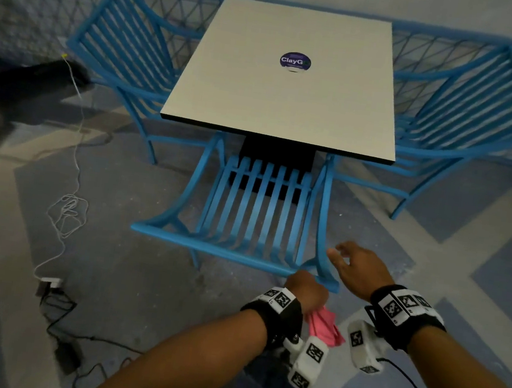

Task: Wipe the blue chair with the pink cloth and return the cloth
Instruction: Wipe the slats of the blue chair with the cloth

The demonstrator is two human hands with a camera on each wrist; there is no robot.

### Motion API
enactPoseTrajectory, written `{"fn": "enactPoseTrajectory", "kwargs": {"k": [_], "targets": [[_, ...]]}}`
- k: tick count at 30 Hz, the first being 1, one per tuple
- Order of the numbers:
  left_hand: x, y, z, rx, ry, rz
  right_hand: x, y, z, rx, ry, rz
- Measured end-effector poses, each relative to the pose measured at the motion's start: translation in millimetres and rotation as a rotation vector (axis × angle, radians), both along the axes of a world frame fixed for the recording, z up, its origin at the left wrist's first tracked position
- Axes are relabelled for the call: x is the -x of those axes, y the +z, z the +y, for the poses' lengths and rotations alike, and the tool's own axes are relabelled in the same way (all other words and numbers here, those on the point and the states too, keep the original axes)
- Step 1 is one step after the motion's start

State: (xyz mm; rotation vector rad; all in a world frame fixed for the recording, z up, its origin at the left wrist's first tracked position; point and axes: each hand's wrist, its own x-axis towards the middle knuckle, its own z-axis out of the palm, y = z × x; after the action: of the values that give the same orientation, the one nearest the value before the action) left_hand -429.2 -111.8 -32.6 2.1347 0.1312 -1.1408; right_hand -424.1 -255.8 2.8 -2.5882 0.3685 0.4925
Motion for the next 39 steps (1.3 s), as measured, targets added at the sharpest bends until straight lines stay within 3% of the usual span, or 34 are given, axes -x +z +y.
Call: {"fn": "enactPoseTrajectory", "kwargs": {"k": [3, 6, 8, 11, 16, 20, 27, 30, 34, 39], "targets": [[10.8, 4.4, -28.0, 0.022, -0.093, 0.007, 12.7, 1.6, -18.5, -0.006, -0.068, -0.004], [21.0, 14.1, -44.8, 0.049, -0.312, -0.041, 26.7, 4.5, -34.8, 0.004, -0.115, 0.003], [21.2, 27.9, -45.3, 0.086, -0.47, -0.097, 34.6, 5.9, -45.1, 0.01, -0.139, 0.009], [8.1, 45.0, -30.0, 0.17, -0.55, -0.192, 41.2, 6.7, -59.9, 0.007, -0.178, 0.004], [-33.6, 81.2, 8.0, 0.112, -0.398, -0.371, 45.7, 8.3, -72.3, -0.035, -0.263, 0.002], [-55.8, 75.8, 5.9, 0.039, -0.368, -0.592, 48.1, 8.4, -71.1, -0.056, -0.284, 0.002], [16.8, 18.4, -36.1, 0.157, -0.469, -0.442, 52.7, 13.6, -75.6, -0.058, -0.316, -0.044], [45.0, 12.7, -48.0, 0.193, -0.57, -0.263, 54.7, 15.8, -80.7, -0.051, -0.33, -0.064], [44.0, 24.4, -62.5, 0.232, -0.685, -0.4, 54.7, 19.8, -87.0, -0.047, -0.347, -0.093], [-6.4, 40.8, -76.4, 0.22, -0.686, -0.62, 50.8, 18.3, -87.4, -0.044, -0.387, -0.173]]}}
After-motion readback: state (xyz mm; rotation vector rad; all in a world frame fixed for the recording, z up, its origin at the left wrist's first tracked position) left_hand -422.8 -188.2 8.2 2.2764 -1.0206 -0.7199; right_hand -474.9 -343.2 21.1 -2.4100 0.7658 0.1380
